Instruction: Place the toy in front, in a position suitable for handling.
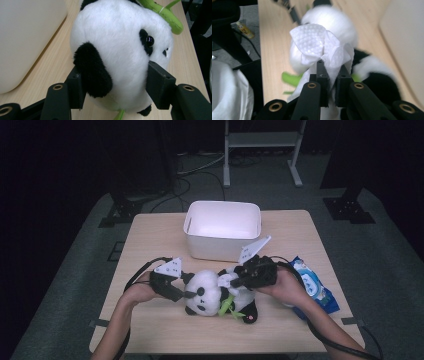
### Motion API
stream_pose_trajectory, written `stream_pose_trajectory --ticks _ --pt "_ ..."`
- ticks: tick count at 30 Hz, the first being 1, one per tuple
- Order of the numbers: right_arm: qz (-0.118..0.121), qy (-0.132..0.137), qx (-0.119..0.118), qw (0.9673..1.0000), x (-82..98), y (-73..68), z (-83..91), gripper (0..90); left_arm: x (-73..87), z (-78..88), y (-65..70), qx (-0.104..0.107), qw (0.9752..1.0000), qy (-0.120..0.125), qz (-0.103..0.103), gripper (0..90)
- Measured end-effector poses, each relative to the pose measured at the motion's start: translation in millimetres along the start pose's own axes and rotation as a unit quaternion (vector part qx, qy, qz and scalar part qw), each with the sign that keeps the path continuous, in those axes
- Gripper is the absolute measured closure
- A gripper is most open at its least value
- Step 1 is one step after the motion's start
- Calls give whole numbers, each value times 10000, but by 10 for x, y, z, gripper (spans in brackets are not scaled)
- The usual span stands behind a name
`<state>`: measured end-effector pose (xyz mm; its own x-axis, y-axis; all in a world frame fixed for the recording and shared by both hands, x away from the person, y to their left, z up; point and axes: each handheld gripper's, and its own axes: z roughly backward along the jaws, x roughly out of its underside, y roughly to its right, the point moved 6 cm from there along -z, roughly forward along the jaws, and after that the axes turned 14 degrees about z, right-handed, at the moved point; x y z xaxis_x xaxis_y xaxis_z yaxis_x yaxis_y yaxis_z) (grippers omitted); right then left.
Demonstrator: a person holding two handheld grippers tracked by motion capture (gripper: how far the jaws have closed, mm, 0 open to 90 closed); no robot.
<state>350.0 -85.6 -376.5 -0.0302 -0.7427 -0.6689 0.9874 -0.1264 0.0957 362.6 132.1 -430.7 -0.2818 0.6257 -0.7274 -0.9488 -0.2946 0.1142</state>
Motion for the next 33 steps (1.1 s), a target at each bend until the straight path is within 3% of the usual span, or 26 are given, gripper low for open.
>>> stream_pose_trajectory --ticks 3,7,13,16,18,21,23,26,30,33 --pt "-33 -78 82 9999 -66 114 13 836 63 -6 23 -4 9999 110 1 394" --pt "-176 -257 27 9995 -16 237 -33 836 135 0 36 62 9994 321 86 393" --pt "-264 -291 -63 9992 43 210 -34 836 163 1 45 169 9982 539 211 376" --pt "-324 -295 -117 9990 79 173 -19 836 146 8 55 167 9974 519 478 330" --pt "-329 -240 -163 9990 105 159 -12 836 135 8 50 183 9958 434 783 275" --pt "-353 -168 -187 9991 118 107 -8 836 118 -18 66 213 9935 338 1061 189" --pt "-306 -162 -191 9992 117 61 -9 836 110 -53 79 277 9929 285 1120 156" --pt "-204 -183 -196 9994 103 -10 -3 836 99 -86 106 364 9932 272 1075 141" --pt "-112 -206 -174 9996 67 -83 34 836 113 -58 131 384 9953 354 816 277" --pt "-19 -193 -71 9998 35 -81 93 836 135 -35 145 427 9960 421 668 327"
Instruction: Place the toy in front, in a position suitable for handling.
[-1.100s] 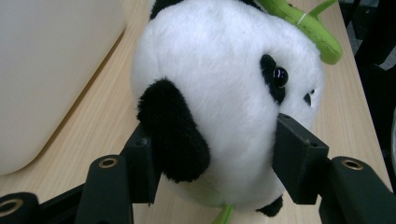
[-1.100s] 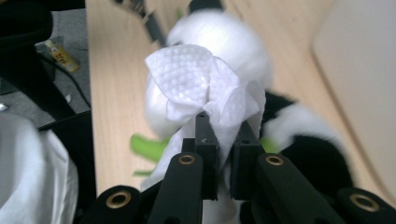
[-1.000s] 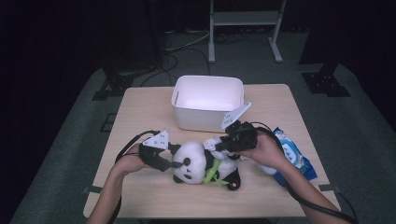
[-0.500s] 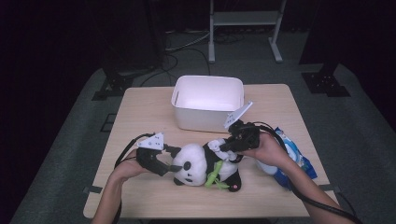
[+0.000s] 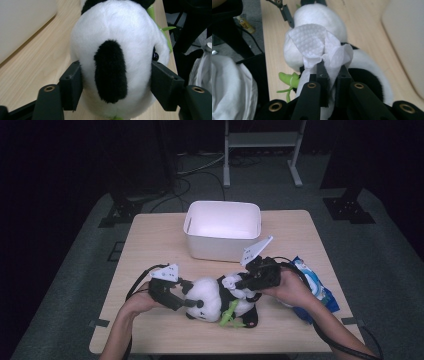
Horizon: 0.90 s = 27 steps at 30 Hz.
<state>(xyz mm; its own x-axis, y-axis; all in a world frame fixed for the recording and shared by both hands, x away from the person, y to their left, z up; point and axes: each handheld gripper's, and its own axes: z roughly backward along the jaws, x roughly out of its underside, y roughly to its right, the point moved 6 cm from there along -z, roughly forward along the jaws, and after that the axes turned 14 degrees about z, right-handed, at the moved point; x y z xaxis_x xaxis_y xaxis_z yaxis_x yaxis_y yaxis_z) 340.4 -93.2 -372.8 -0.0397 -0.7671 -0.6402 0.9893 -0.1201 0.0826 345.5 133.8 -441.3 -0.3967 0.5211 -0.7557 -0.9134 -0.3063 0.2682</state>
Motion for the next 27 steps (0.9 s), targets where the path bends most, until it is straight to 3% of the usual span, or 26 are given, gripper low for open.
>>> stream_pose_trajectory --ticks 3,7,11,13,19,24,27 --pt "-26 110 133 9998 -19 53 97 837 23 24 9 39 9998 24 -187 352" --pt "-136 -1 329 9994 61 137 160 836 44 49 20 53 9991 55 -428 362" --pt "-302 9 285 9991 218 146 154 836 41 72 22 50 9986 92 -519 371" --pt "-407 92 268 9988 262 116 174 837 39 79 14 25 9986 95 -527 371" --pt "-484 59 250 9985 411 2 227 837 44 104 -14 -1 9995 150 -273 361" --pt "-560 63 264 9981 460 -40 260 836 47 92 4 16 9992 183 -356 399" --pt "-399 99 243 9989 363 -54 245 836 41 86 15 3 9990 221 -379 410"
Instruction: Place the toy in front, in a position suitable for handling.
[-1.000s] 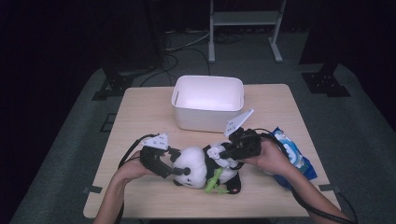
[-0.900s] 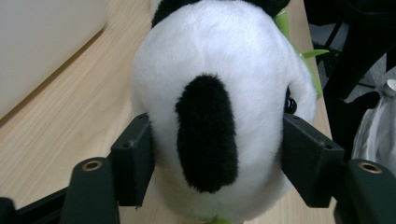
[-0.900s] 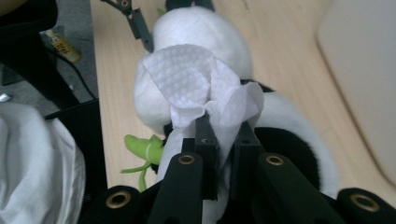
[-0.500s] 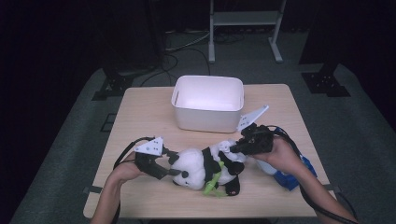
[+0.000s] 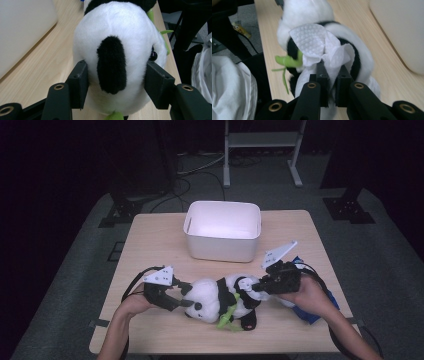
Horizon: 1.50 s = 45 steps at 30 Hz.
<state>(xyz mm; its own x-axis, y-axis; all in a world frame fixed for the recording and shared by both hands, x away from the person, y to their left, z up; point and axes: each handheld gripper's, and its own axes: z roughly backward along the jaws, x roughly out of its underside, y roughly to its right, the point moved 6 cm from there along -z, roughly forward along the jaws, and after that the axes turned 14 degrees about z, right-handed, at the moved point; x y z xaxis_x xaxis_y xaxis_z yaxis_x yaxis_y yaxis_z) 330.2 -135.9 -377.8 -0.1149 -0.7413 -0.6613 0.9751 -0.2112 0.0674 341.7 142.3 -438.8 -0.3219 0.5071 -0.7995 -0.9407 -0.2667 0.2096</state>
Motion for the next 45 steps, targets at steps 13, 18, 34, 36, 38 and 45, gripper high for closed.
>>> stream_pose_trajectory --ticks 13,18,34,36,38,45 --pt "762 -382 -339 9958 -593 -74 -577 836 -18 -46 53 -9 9998 -45 -201 415" --pt "577 -266 -192 9978 -489 8 -424 835 1 -39 35 44 9999 -28 -138 414" --pt "130 12 23 9999 33 -135 24 835 3 -42 19 28 10000 -14 -18 409" --pt "136 -3 21 9999 55 -160 41 835 2 -41 21 18 10000 -22 -18 408" --pt "117 11 7 9999 78 -191 63 835 2 -41 21 14 10000 -23 -21 408" --pt "126 61 -46 9999 85 -302 85 835 5 -46 16 6 10000 -27 -8 408"
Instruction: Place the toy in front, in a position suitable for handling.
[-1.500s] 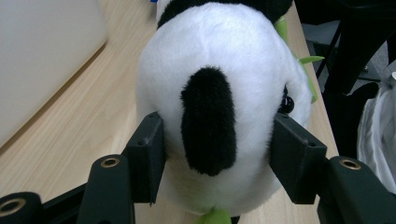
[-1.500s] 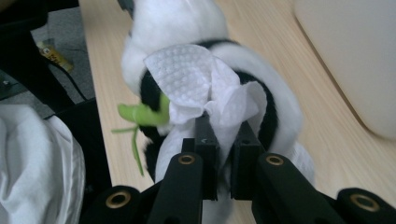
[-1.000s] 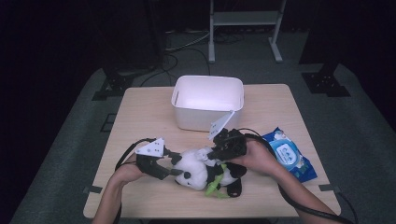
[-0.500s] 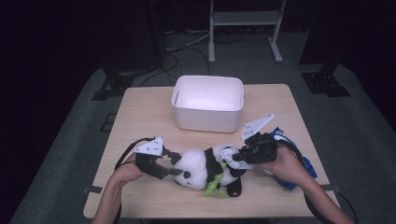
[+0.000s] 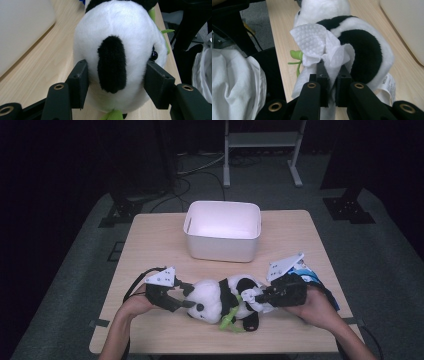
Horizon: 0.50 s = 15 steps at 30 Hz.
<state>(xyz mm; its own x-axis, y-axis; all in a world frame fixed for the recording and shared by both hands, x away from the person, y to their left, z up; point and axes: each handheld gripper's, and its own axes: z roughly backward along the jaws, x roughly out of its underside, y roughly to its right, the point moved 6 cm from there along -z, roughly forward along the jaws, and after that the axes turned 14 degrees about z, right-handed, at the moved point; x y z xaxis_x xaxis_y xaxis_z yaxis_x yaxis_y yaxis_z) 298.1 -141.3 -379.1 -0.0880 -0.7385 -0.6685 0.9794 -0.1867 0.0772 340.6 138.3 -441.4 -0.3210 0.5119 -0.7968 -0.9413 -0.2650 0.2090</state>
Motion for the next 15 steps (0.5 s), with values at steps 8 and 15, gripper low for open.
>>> stream_pose_trajectory --ticks 8,15 --pt "328 -136 -93 9993 -226 3 -180 834 -9 -6 13 -3 10000 -1 -21 412" --pt "416 -160 -182 9988 -505 155 -392 834 -9 -7 20 -8 10000 12 -58 416"
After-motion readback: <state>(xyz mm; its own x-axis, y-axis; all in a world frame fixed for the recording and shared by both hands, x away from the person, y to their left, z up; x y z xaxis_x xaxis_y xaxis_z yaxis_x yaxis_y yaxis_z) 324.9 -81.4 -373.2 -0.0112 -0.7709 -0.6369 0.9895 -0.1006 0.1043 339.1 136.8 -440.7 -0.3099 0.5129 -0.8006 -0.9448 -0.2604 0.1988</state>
